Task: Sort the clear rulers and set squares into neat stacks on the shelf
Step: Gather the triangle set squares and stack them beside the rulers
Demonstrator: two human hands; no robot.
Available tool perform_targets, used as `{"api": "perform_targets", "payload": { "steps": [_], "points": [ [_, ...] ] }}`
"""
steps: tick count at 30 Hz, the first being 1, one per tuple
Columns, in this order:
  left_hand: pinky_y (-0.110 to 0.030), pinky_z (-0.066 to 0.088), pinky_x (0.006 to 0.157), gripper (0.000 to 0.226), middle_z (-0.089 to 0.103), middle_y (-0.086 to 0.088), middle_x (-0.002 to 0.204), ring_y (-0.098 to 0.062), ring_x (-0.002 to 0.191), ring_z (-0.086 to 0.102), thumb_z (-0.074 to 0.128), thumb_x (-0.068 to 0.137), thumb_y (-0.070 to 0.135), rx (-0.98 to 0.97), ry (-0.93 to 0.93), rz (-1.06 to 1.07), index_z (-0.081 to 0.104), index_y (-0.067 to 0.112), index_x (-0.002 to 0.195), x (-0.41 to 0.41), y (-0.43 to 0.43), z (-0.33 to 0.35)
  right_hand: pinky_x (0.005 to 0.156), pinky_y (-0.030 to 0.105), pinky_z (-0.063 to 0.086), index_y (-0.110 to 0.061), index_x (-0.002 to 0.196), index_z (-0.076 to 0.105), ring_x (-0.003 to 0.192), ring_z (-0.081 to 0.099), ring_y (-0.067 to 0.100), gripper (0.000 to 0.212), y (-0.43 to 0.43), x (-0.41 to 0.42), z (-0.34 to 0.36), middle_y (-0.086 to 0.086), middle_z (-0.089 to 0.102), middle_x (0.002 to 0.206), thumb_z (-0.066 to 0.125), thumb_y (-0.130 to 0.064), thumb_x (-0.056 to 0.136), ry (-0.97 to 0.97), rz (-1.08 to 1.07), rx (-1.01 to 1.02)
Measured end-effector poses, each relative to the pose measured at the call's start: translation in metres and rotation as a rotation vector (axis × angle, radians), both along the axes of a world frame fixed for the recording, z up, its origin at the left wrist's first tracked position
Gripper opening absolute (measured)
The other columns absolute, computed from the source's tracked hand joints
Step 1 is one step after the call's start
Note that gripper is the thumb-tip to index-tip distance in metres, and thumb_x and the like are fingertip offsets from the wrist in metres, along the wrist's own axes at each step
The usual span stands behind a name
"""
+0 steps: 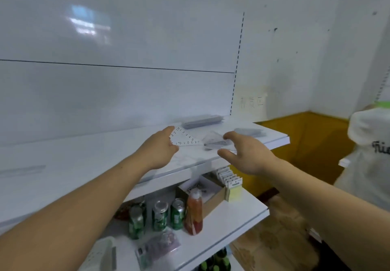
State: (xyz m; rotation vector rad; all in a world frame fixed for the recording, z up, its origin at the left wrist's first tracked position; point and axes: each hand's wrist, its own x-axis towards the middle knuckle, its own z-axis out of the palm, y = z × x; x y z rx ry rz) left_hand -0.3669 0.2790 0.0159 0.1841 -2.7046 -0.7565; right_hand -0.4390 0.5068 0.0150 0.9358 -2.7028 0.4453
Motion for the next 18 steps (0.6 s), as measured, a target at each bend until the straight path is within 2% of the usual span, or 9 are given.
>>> {"api": "perform_targets", "payload": {
  "steps": [3, 7, 11, 14, 18],
  "points": [
    [-0.029, 0.040, 0.076, 0.059, 0.055, -0.004, 0.112, -0.020, 0.092, 0.052, 0.049, 0.095, 0.022, -0.025, -0.006, 0.002, 0.022, 0.020, 0.148, -0.031, 0.034, -0.001, 0.100, 0.038, 0.043, -0.024, 0.145, 0.028, 0.125, 0.048, 0.022, 0.057, 0.042, -0.029, -0.002, 0.000, 0.042, 0.147, 0.037, -0.052, 0.096, 0.046, -0.043, 0.046],
    [-0.030, 0.039, 0.079, 0.057, 0.053, 0.000, 0.103, -0.018, 0.090, 0.050, 0.048, 0.096, 0.024, -0.029, -0.003, -0.003, 0.024, 0.018, 0.147, -0.067, 0.058, -0.002, 0.108, 0.042, 0.031, -0.025, 0.146, 0.027, 0.131, 0.041, 0.022, 0.055, 0.073, -0.073, -0.006, -0.001, 0.043, 0.145, 0.035, -0.049, 0.098, 0.143, -0.087, 0.118],
    [-0.030, 0.038, 0.080, 0.049, 0.054, 0.001, 0.105, -0.017, 0.091, 0.049, 0.046, 0.097, 0.029, -0.031, -0.019, 0.019, 0.032, 0.019, 0.142, -0.103, 0.057, -0.005, 0.110, 0.044, 0.031, -0.026, 0.147, 0.025, 0.131, 0.038, 0.024, 0.053, 0.080, -0.118, -0.010, 0.001, 0.044, 0.143, 0.038, -0.043, 0.099, 0.096, -0.119, 0.062],
    [-0.029, 0.039, 0.079, 0.050, 0.056, 0.000, 0.116, -0.019, 0.095, 0.052, 0.046, 0.097, 0.031, -0.043, -0.054, 0.047, 0.031, 0.020, 0.143, -0.132, 0.047, -0.003, 0.109, 0.042, 0.033, -0.025, 0.148, 0.025, 0.132, 0.036, 0.025, 0.052, 0.078, -0.154, -0.012, 0.002, 0.038, 0.147, 0.039, -0.038, 0.099, 0.035, -0.108, 0.017],
    [-0.027, 0.038, 0.085, 0.052, 0.053, 0.000, 0.120, -0.019, 0.102, 0.051, 0.048, 0.096, 0.033, -0.023, -0.127, 0.057, 0.031, 0.019, 0.144, -0.164, 0.046, -0.003, 0.110, 0.038, 0.030, -0.025, 0.148, 0.026, 0.137, 0.031, 0.023, 0.052, 0.077, -0.199, -0.017, 0.000, 0.031, 0.152, 0.042, -0.035, 0.099, -0.077, -0.100, 0.000]
  ]
}}
